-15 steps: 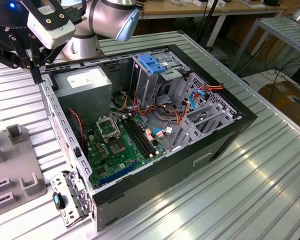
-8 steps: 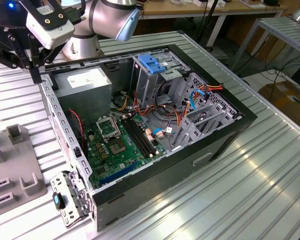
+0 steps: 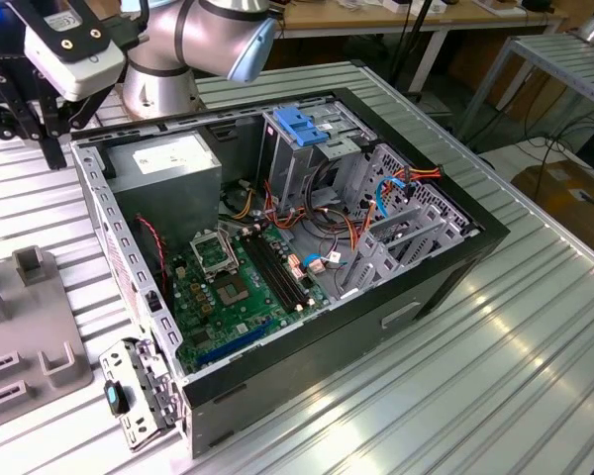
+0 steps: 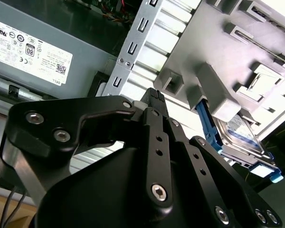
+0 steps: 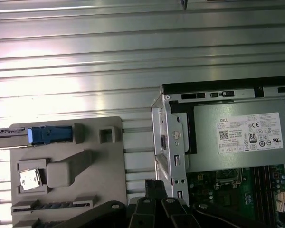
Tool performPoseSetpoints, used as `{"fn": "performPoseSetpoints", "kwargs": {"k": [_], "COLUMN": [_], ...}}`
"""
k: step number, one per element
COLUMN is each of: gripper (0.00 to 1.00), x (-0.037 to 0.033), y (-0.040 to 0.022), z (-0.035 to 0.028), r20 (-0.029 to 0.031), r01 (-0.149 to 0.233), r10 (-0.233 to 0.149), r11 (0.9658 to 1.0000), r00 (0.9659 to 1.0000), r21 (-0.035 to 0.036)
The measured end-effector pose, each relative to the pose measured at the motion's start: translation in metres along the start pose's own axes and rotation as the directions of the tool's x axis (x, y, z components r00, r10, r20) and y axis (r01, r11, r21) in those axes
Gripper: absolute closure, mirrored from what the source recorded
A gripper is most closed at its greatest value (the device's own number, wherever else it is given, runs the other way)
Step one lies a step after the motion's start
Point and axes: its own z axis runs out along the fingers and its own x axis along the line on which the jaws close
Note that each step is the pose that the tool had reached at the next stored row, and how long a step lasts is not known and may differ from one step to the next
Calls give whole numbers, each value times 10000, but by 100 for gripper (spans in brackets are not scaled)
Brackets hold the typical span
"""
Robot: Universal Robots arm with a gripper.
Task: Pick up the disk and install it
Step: 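Reach for the disk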
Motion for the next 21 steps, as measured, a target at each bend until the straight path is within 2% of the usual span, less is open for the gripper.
{"fn": "performPoseSetpoints", "kwargs": {"k": [9,17,21], "gripper": [89,89,89], "x": [201,219,260], "y": [-12,-14,-16], "z": [-3,-3,-2], "r20": [0,1,0], "r01": [0,0,0], "r10": [0,0,0], "r11": [10000,10000,10000], "r00": [10000,10000,10000], "r21": [0,0,-1]}}
